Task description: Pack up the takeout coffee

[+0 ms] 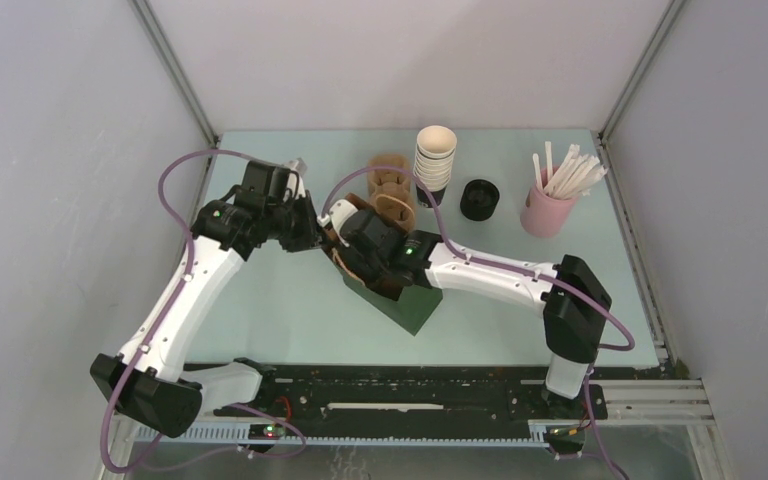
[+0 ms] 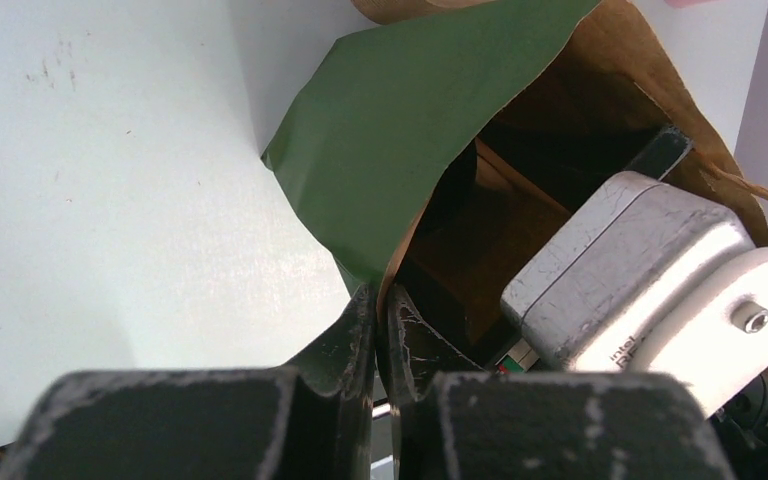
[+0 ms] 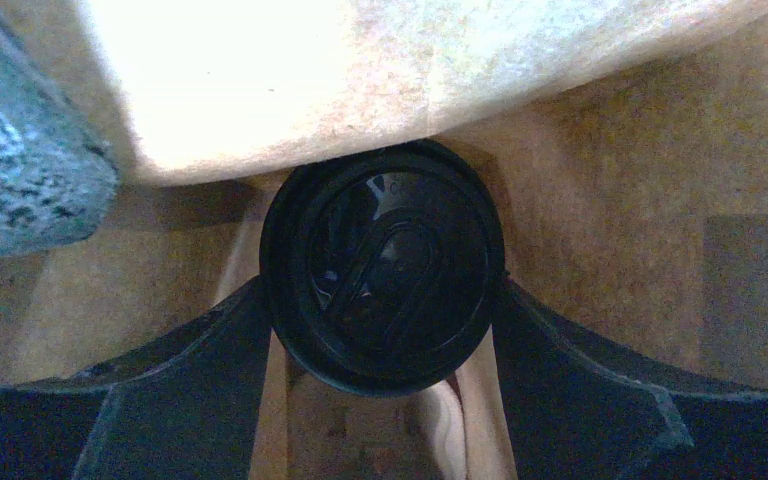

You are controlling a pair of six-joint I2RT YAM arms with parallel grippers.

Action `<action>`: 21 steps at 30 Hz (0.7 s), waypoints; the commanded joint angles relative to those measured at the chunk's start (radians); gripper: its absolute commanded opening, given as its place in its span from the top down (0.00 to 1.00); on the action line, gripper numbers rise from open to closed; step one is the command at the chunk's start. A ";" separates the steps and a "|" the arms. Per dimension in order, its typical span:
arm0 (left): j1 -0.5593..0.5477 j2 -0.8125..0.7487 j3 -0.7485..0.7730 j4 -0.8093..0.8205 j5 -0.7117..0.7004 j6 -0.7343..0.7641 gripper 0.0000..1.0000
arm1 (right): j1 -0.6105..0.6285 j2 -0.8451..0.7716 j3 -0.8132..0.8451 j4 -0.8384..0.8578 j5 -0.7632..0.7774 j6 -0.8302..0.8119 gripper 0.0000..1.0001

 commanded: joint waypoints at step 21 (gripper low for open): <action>-0.010 0.016 0.037 0.003 0.025 0.017 0.90 | -0.052 0.190 0.094 -0.237 -0.104 0.125 0.68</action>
